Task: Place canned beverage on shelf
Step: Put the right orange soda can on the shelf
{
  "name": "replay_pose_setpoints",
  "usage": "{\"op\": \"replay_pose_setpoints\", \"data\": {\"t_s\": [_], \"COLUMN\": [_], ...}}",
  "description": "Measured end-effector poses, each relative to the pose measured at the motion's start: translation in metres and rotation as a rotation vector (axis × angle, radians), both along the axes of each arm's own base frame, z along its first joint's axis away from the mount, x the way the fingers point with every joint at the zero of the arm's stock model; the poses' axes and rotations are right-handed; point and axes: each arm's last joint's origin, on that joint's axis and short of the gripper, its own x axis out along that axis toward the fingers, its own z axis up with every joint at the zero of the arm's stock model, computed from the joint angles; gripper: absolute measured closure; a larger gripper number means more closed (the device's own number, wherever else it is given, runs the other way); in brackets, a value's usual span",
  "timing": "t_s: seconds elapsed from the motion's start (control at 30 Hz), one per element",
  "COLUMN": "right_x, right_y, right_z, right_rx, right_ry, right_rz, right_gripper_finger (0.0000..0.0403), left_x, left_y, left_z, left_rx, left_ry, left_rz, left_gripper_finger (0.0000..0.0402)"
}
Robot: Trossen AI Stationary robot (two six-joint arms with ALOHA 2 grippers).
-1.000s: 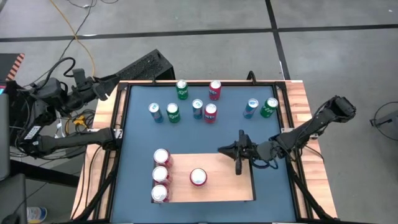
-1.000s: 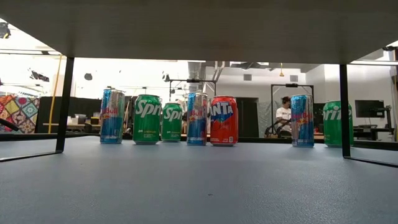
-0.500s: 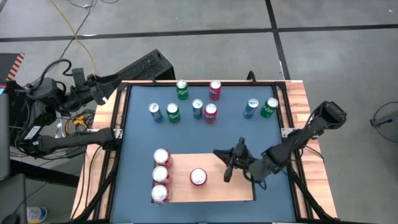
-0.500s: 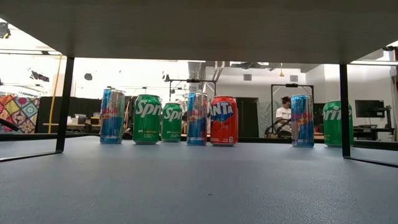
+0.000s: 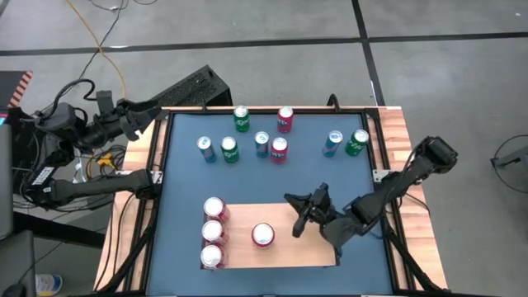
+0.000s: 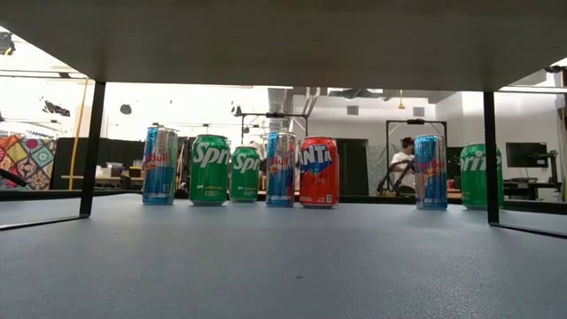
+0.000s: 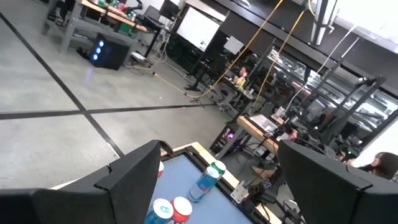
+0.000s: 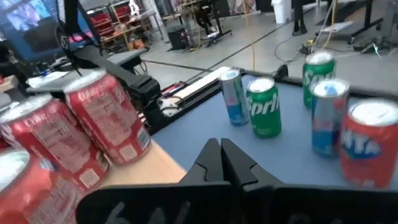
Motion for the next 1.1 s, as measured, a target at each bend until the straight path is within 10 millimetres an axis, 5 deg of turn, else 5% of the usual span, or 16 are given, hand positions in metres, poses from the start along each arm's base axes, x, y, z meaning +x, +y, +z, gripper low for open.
{"op": "replay_pose_setpoints", "data": {"t_s": [0.3, 0.7, 1.1], "right_x": [0.009, 0.025, 0.047], "right_y": [0.023, 0.016, 0.034], "right_z": [-0.028, -0.018, -0.023], "right_rx": [0.059, 0.044, 0.026], "right_ry": [-0.059, -0.052, -0.007], "right_rz": [-0.010, -0.023, -0.022], "right_gripper_finger": [0.0403, 0.0403, 0.0403], "left_x": [0.000, 0.000, 0.000], "left_y": [0.000, -0.001, -0.001], "left_z": [0.000, 0.000, 0.001], "left_rx": [0.002, -0.003, 0.009], "left_ry": [-0.001, -0.008, -0.007], "left_rz": [-0.009, -0.027, -0.026], "left_gripper_finger": [0.0093, 0.0093, 0.0093]}}
